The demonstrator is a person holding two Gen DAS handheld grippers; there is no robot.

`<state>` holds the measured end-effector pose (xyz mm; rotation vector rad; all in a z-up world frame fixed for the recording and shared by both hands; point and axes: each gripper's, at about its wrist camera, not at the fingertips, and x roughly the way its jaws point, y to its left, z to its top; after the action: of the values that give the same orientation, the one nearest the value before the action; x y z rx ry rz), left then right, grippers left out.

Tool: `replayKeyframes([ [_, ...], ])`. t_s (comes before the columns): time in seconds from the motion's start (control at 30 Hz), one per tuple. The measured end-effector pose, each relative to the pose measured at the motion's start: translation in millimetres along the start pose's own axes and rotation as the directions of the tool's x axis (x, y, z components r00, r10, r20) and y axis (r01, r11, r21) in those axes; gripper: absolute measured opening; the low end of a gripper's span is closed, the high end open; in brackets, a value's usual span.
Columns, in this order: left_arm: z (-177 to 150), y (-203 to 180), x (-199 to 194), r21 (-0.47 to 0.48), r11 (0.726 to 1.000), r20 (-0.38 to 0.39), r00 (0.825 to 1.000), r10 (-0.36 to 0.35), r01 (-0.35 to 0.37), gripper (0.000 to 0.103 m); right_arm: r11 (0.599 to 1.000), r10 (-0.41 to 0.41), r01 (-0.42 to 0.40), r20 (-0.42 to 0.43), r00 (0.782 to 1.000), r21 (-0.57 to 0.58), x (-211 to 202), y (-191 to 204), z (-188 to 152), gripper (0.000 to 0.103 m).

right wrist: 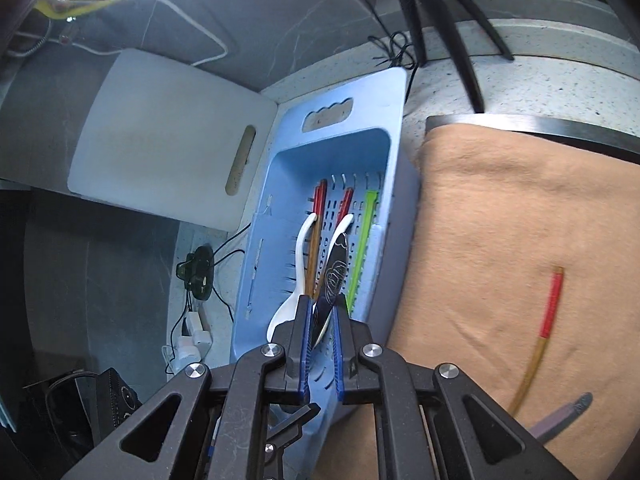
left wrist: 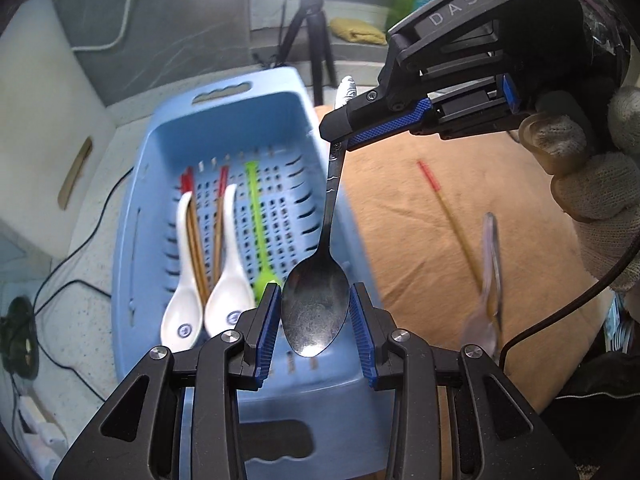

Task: Organize utensils
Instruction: 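Lift the silver spoon with the right tool toward the basket, then lower the silver spoon into the blue basket and open the right tool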

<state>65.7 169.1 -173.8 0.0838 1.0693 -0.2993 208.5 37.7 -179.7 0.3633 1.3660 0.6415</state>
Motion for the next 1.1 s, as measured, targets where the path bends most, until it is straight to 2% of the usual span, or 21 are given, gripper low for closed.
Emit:
replayKeyframes([
  [0.23, -3, 10, 13, -0.016, 0.999, -0.028, 0.999, -0.039, 0.039, 0.033, 0.999, -0.045, 0.045, -0.002, 0.999, -0.015, 21, 10, 5, 0.009],
  [0.53, 4, 10, 23, -0.029, 0.998, -0.024, 0.998, -0.064, 0.063, 0.033, 0.997, -0.070, 0.071, 0.022, 0.997, -0.026, 18, 11, 10, 0.012],
  [0.57, 5, 9, 24, -0.029, 0.998, -0.028, 0.998, -0.062, 0.061, 0.033, 0.997, -0.073, 0.074, 0.023, 0.997, -0.025, 17, 10, 10, 0.013],
  [0.63, 5, 8, 25, -0.030, 0.998, -0.032, 0.998, -0.056, 0.055, 0.033, 0.997, -0.073, 0.074, 0.027, 0.997, -0.026, 14, 8, 9, 0.025],
  [0.73, 5, 8, 26, -0.046, 0.998, -0.032, 0.998, -0.050, 0.049, 0.033, 0.997, -0.065, 0.067, 0.035, 0.997, -0.044, 11, 11, 9, 0.035],
  [1.1, -1, 1, 2, -0.069, 0.998, 0.016, 1.000, 0.002, -0.001, 0.033, 0.992, -0.064, 0.069, 0.048, 0.997, -0.103, -6, 25, -2, 0.036],
])
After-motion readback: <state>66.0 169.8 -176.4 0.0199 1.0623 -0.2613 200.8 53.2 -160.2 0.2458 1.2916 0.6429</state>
